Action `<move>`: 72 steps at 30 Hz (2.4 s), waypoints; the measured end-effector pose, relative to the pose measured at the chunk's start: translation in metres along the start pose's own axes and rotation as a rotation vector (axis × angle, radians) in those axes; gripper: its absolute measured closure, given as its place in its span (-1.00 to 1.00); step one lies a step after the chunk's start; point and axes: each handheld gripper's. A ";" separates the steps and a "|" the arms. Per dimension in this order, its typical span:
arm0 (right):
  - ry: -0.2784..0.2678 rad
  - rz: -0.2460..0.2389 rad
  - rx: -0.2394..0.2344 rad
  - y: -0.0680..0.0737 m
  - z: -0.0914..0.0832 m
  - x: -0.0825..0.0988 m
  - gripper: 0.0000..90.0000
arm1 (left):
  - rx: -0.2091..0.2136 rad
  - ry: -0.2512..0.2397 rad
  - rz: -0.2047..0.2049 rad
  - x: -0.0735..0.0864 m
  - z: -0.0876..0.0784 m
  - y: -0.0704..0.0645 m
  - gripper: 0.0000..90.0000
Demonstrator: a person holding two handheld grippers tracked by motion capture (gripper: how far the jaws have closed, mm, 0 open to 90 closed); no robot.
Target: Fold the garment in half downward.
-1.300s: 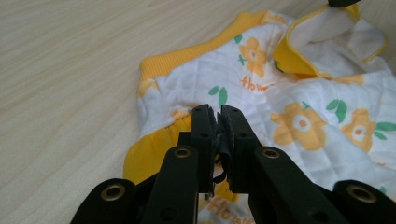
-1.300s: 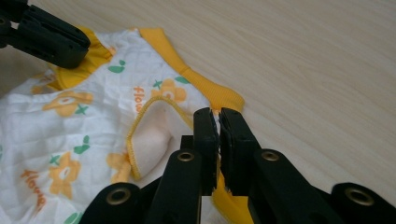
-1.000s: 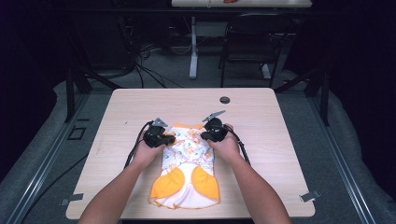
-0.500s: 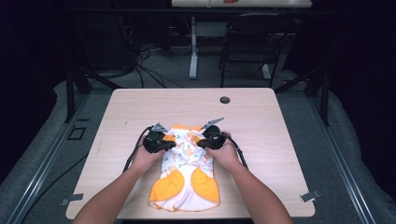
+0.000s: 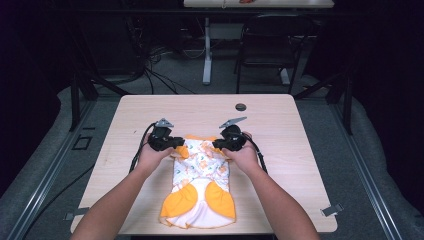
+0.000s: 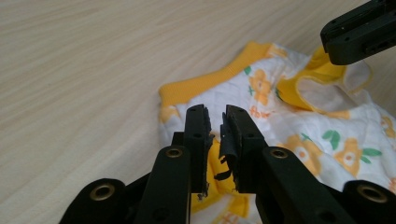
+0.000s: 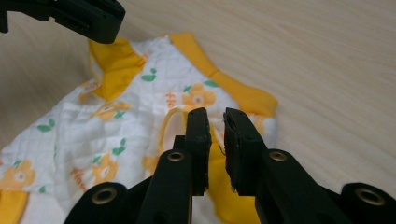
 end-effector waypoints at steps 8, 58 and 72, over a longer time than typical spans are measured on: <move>0.040 0.029 0.117 -0.015 0.019 -0.001 0.63 | -0.036 0.028 -0.019 0.000 0.014 0.009 0.65; 0.049 -0.041 0.049 -0.015 0.005 -0.007 0.99 | -0.030 0.024 -0.021 0.000 0.012 0.008 0.93; 0.005 -0.098 0.085 -0.006 -0.015 -0.028 0.99 | -0.041 -0.043 -0.008 -0.020 -0.014 0.008 0.94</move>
Point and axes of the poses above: each handheld gripper's, and its own axes: z roughly forward along the jaws, x roughly out of its underside, y roughly to its left, and after that the axes turned 1 degree about -x, right-handed
